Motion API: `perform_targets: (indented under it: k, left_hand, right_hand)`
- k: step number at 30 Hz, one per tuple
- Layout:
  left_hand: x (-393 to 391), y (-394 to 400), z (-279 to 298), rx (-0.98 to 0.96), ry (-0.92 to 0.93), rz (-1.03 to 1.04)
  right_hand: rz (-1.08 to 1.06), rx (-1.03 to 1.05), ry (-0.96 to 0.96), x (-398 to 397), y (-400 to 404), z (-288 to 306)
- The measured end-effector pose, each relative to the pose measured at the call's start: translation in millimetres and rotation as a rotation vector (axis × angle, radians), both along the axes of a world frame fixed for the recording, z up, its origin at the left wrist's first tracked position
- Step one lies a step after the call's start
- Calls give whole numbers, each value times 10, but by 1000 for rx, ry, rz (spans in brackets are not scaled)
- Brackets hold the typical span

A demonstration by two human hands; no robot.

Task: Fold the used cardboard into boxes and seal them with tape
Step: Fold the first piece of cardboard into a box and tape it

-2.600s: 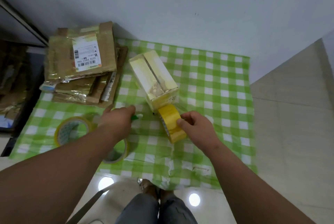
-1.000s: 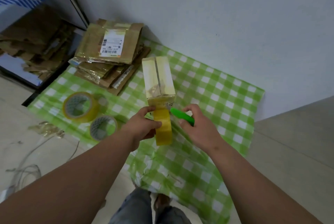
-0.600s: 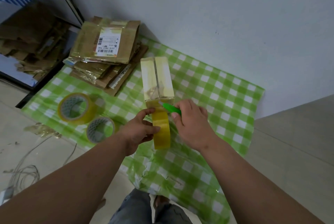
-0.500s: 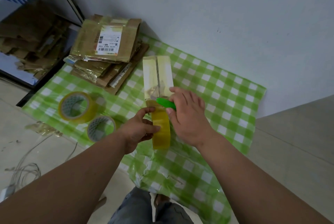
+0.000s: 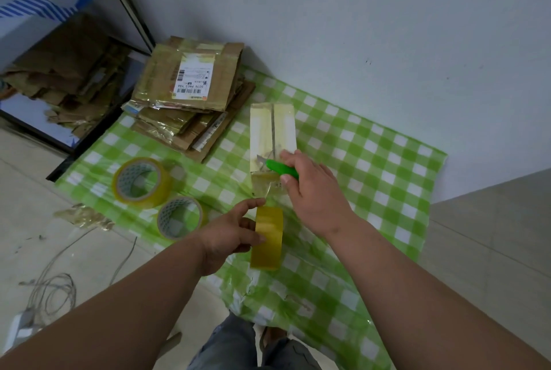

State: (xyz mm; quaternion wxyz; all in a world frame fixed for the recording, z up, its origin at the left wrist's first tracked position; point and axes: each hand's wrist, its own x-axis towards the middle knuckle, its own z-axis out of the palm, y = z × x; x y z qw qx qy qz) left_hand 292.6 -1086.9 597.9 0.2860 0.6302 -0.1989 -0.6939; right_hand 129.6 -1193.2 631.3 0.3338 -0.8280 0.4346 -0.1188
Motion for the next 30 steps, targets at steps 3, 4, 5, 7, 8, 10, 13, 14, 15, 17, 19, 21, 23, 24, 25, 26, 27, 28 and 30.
perform_targets:
  k: [3,4,5,7,8,10,13,14,15,17,19,21,23,24,25,26,27,28,30]
  left_hand:
    - [-47,-1,-46,9,29,97]
    - [-62,-11,-54,11,36,112]
    - [-77,-24,-59,16,35,126]
    - [-121,-51,-50,28,22,146]
    - [-144,-61,-41,28,13,155]
    - [-169,-77,-48,26,-8,186]
    - [-189,-97,-65,15,-21,236]
    - [-195,-102,-67,13,-16,251]
    - [-200,-106,-68,12,-8,266]
    - [-203,-104,-62,15,12,291]
    - [-200,-90,-53,17,31,295]
    - [-203,-77,-38,17,38,297]
    - [-207,-66,-38,11,24,301]
    - [-206,-61,-47,6,12,304]
    - [-207,-57,-54,0,2,307]
    - [-206,-53,-66,-8,-10,309]
    - [-210,-48,-70,-16,-24,309]
    - [-210,-41,-80,-24,-43,307]
    - [-221,-33,-86,-47,-79,299]
  right_hand:
    - [-67,-28,-74,-5,19,48]
    - [-99,-64,-91,-21,32,56]
    - [-129,-102,-104,-42,44,62]
    - [-166,-125,-125,-102,73,52]
    - [-169,-109,-129,-134,97,48]
    - [-146,-69,-112,-196,166,52]
    - [-72,-27,-64,-255,273,49]
    - [-44,-16,-33,-264,301,40]
    - [-18,-3,0,-266,319,31]
    - [20,26,56,-254,337,25]
    - [47,45,89,-219,338,32]
    - [74,40,121,-174,335,45]
    - [91,29,164,-134,330,50]
    - [94,27,188,-115,327,53]
    - [97,25,211,-100,324,56]
    - [101,23,229,-85,322,58]
    - [108,21,242,-72,319,61]
    - [114,19,251,-59,317,62]
    - [122,14,258,-32,317,70]
